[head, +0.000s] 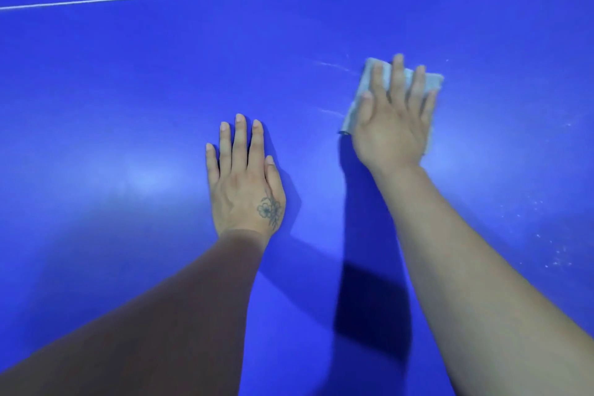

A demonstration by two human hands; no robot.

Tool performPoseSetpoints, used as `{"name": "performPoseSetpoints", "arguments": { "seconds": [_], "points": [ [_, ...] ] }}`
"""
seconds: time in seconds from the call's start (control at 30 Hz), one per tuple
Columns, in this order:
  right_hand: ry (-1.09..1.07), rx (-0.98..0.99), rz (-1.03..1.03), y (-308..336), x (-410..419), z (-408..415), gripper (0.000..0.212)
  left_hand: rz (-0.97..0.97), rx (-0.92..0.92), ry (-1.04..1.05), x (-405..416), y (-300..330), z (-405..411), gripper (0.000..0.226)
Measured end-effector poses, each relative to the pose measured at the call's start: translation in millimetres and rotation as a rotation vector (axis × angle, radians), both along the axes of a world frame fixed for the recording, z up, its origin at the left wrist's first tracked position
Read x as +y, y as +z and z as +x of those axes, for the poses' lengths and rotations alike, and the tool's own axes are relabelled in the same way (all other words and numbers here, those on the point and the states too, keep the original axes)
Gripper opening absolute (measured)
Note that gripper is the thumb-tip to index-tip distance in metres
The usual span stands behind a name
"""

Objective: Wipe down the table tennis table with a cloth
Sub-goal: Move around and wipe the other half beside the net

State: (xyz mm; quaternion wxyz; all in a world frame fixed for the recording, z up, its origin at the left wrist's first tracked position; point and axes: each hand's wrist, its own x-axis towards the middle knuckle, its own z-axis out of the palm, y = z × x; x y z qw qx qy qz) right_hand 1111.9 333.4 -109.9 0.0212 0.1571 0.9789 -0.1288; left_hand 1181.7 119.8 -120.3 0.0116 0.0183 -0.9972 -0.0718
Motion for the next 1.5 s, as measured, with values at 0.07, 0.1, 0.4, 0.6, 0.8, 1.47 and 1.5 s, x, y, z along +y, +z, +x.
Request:
{"name": "performPoseSetpoints", "arguments": {
  "seconds": [0.07, 0.1, 0.4, 0.6, 0.8, 1.47, 1.5],
  "points": [
    [0.126, 0.028, 0.013, 0.1, -27.8, -5.3, 0.064, 0.006, 0.001, -0.006, -0.6, -0.7, -0.2, 0.062],
    [0.183, 0.045, 0.016, -0.3, -41.4, 0.5, 0.063, 0.008, 0.000, -0.012, -1.2, -1.0, 0.0, 0.062],
    [0.251, 0.015, 0.060, 3.0, -16.3, 119.1, 0.064, 0.013, -0.029, 0.000, -0.6, -1.7, 0.2, 0.065],
    [-0.027, -0.009, 0.067, 3.4, 52.8, 64.0, 0.064, 0.014, -0.019, 0.003, 0.5, -1.6, 0.7, 0.065],
    [-0.031, 0.009, -0.015, 0.8, 36.5, -58.0, 0.069, 0.004, -0.020, -0.005, -0.5, -3.3, 0.8, 0.064],
    [0.257, 0.007, 0.124, 5.6, 34.9, 30.5, 0.065, -0.007, -0.041, 0.008, 0.9, -3.9, 0.2, 0.066],
    [0.223, -0.001, 0.124, 4.6, 41.7, 11.7, 0.066, -0.003, -0.044, 0.008, 0.7, -3.9, 0.1, 0.066]
  ]
}}
